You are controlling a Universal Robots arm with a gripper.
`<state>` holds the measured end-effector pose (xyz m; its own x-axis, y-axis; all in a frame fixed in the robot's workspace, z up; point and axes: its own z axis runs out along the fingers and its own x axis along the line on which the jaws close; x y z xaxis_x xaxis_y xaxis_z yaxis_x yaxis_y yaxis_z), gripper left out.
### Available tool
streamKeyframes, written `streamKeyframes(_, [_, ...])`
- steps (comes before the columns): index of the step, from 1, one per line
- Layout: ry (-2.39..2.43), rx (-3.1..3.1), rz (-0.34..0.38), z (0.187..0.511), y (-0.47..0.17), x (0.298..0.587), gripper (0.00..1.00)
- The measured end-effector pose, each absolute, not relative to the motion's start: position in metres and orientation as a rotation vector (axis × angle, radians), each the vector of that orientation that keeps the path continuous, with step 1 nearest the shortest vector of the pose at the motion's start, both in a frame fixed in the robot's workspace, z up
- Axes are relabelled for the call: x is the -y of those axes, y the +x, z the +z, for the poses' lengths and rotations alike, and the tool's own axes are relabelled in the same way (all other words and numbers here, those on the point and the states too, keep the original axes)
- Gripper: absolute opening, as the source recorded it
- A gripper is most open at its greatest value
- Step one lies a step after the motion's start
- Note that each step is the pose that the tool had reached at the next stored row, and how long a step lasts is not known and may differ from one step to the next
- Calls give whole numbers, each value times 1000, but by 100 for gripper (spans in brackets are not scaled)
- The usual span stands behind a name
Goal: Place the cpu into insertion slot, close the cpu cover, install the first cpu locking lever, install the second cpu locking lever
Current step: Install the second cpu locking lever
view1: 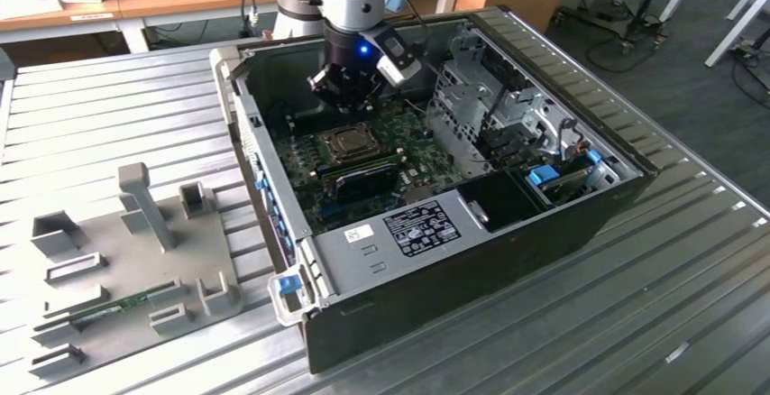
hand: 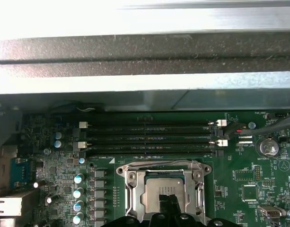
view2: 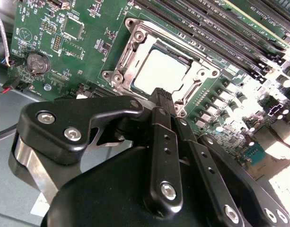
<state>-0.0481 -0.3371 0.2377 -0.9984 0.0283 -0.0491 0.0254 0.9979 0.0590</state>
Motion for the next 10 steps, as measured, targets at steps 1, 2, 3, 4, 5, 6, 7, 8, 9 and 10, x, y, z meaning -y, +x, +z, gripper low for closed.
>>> streamKeyframes(1, [42,-3090,91,238,-48,337,11])
streamKeyframes(2, [42,-3090,91,238,-48,337,11])
streamKeyframes(3, [42,-3090,91,238,-48,337,11])
streamKeyframes(4, [42,-3090,91,238,-48,337,11])
streamKeyframes(5, [42,-3090,91,238,-48,337,11])
streamKeyframes(6, [41,-3090,91,239,-48,337,11])
streamKeyframes(7, [41,-3090,91,239,-48,337,11])
streamKeyframes(8, [42,-3090,91,239,-48,337,11])
streamKeyframes(9, [42,-3090,91,239,-48,337,11])
streamKeyframes(10, [42,-3090,91,239,-48,337,11])
